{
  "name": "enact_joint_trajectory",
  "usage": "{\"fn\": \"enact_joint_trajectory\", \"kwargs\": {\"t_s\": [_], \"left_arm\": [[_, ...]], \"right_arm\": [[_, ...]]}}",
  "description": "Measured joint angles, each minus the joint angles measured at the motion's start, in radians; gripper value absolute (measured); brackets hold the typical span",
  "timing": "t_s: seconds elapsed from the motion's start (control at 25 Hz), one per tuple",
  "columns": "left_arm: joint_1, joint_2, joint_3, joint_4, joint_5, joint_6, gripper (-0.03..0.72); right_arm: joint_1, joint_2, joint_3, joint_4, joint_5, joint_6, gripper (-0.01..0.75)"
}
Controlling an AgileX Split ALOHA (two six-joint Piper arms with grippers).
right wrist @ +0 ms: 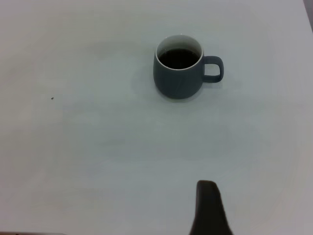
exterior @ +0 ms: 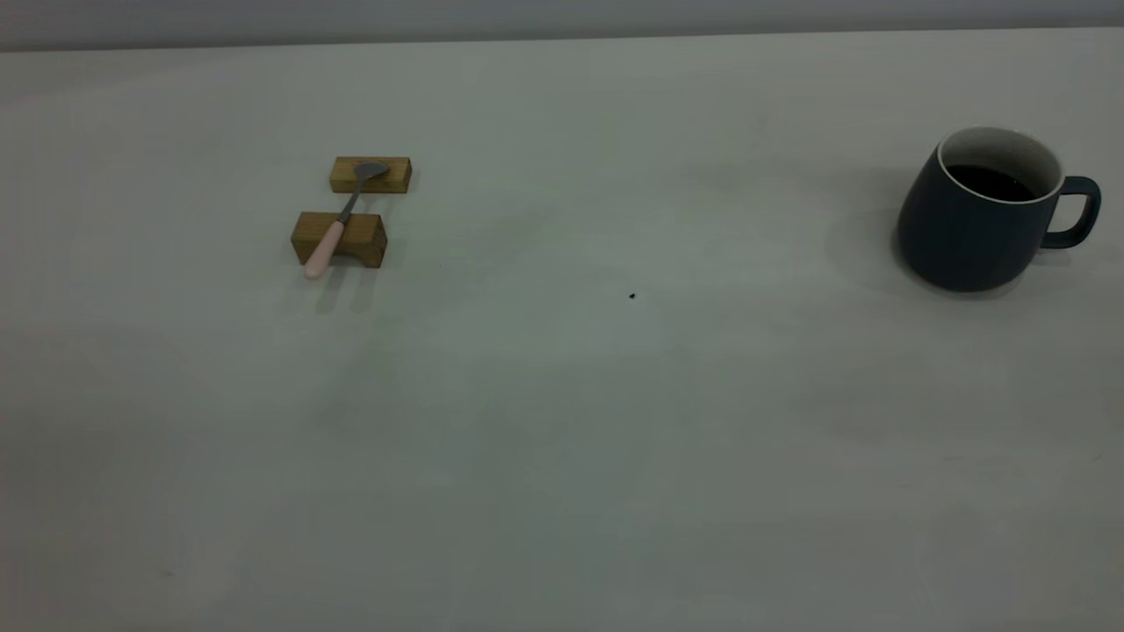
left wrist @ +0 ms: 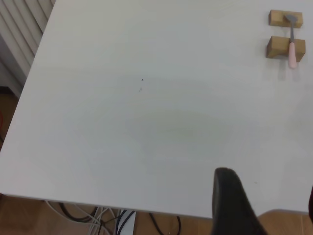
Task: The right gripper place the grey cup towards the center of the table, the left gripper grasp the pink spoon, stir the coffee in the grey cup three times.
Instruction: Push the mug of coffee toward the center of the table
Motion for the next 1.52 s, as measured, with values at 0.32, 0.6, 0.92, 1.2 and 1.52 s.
{"fn": "enact_joint_trajectory", "kwargs": {"t_s": [0.32, 0.6, 0.92, 1.2, 1.52], "left_arm": [[0.000, 0.000, 0.000, 0.000, 0.000, 0.000, 0.453], [0.000, 0.000, 0.000, 0.000, 0.000, 0.000, 0.453], [0.000, 0.000, 0.000, 0.000, 0.000, 0.000, 0.453], [0.000, 0.000, 0.000, 0.000, 0.000, 0.000, 0.453], [0.000, 0.000, 0.000, 0.000, 0.000, 0.000, 0.453]], "right_arm": [[0.000, 0.136, -0.030, 0.042, -0.082, -0.009, 0.570], [0.000, 0.547, -0.040, 0.043, -0.404, -0.173, 0.603], [0.000, 1.078, -0.191, 0.035, -0.564, -0.325, 0.603], [0.000, 1.461, -0.389, 0.029, -0.583, -0.543, 0.591], [-0.026, 1.773, -0.529, 0.043, -0.613, -0.902, 0.592]]}}
